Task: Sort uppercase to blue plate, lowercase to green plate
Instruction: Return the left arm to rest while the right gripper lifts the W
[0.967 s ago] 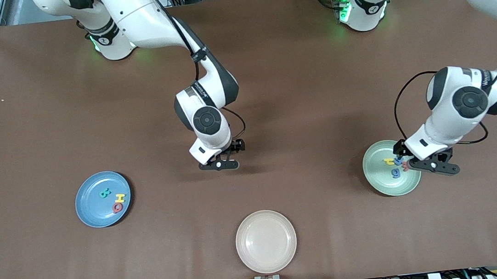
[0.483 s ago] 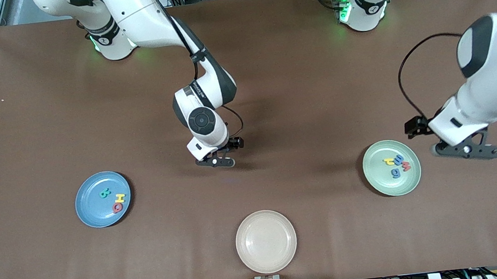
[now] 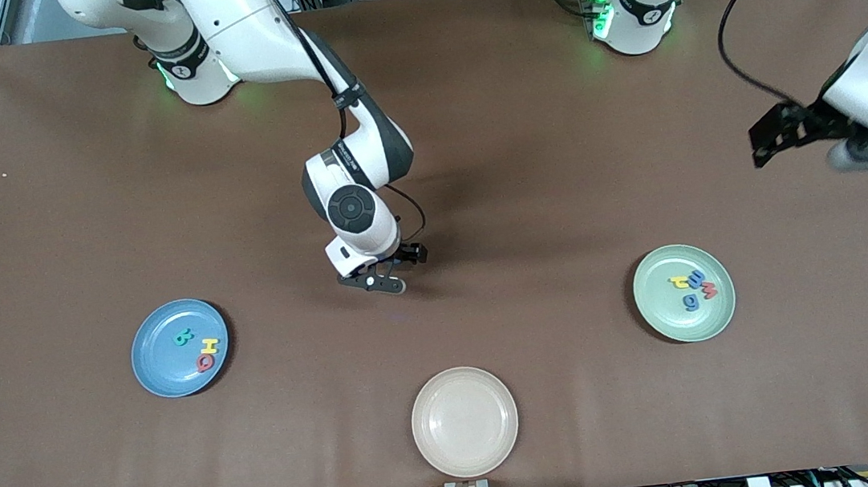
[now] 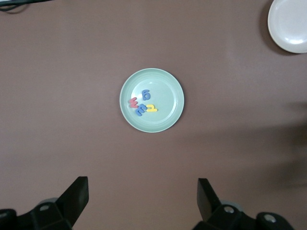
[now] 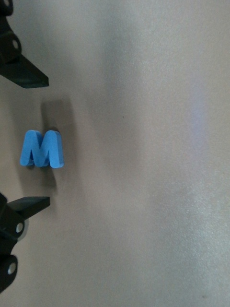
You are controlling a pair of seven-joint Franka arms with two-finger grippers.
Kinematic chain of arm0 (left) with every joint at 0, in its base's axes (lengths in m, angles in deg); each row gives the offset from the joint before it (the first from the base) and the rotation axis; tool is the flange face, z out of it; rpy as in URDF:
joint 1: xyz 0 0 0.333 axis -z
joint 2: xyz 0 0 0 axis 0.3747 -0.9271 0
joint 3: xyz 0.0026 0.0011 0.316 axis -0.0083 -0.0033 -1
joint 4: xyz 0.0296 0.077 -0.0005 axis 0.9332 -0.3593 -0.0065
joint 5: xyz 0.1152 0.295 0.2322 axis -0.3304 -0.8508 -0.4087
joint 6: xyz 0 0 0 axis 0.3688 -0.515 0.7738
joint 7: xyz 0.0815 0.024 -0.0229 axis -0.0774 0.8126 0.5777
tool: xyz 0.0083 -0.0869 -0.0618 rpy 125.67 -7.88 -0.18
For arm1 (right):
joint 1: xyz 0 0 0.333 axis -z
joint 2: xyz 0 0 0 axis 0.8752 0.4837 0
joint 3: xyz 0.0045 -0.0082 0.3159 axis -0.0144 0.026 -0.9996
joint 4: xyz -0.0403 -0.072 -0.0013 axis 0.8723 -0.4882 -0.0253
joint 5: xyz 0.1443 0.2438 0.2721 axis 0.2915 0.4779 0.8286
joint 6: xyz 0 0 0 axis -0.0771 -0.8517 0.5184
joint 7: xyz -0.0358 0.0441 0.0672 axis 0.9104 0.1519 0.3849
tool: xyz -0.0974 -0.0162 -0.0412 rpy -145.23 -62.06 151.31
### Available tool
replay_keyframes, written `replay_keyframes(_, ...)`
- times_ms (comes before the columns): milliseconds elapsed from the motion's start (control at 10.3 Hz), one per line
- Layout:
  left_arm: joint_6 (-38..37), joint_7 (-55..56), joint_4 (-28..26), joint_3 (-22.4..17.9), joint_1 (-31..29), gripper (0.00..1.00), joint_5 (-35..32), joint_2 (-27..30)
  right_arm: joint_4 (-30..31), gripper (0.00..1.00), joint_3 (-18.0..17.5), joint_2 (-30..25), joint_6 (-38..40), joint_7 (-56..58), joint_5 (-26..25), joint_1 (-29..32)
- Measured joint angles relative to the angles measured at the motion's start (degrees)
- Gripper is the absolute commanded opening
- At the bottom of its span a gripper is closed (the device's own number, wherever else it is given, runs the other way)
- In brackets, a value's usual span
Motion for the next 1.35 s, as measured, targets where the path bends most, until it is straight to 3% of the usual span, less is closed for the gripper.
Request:
replay_keyframes(387, -1.1, 5.1, -0.3, -6.0, 3.6, 1.00, 4.7, 2.3, 0.2, 1.00, 0.3, 0.0, -1.2, -2.8, -1.1, -1.3)
replay_keyframes(870, -2.3, 6.6, -1.5, -6.2, 6.3, 1.00, 3.8, 2.3, 2.3, 1.00, 0.5, 0.0, -4.1, -3.5, -1.1, -1.8)
replay_keyframes(967, -2.4, 6.6, -2.3, -6.2, 6.7, 1.00, 2.4, 2.3, 2.7, 0.89, 0.5, 0.0, -4.3, -3.5, -1.1, -1.8)
replay_keyframes(1064, -2.4, 6.6, -3.2, -6.0, 6.9, 1.00, 1.3, 2.3, 2.7, 0.05, 0.5, 0.0, -4.4, -3.5, -1.2, -1.8)
replay_keyframes(1160, -2.4, 6.6, -3.8, -5.7, 7.0, 1.00, 0.8, 2.3, 2.8, 0.00, 0.5, 0.0, -4.5, -3.5, -1.2, -1.8)
replay_keyframes(1354, -2.4, 6.6, -4.2, -5.4, 7.0, 1.00, 0.6, 2.3, 2.7, 0.00, 0.6, 0.0, -4.6, -3.5, -1.2, -1.8)
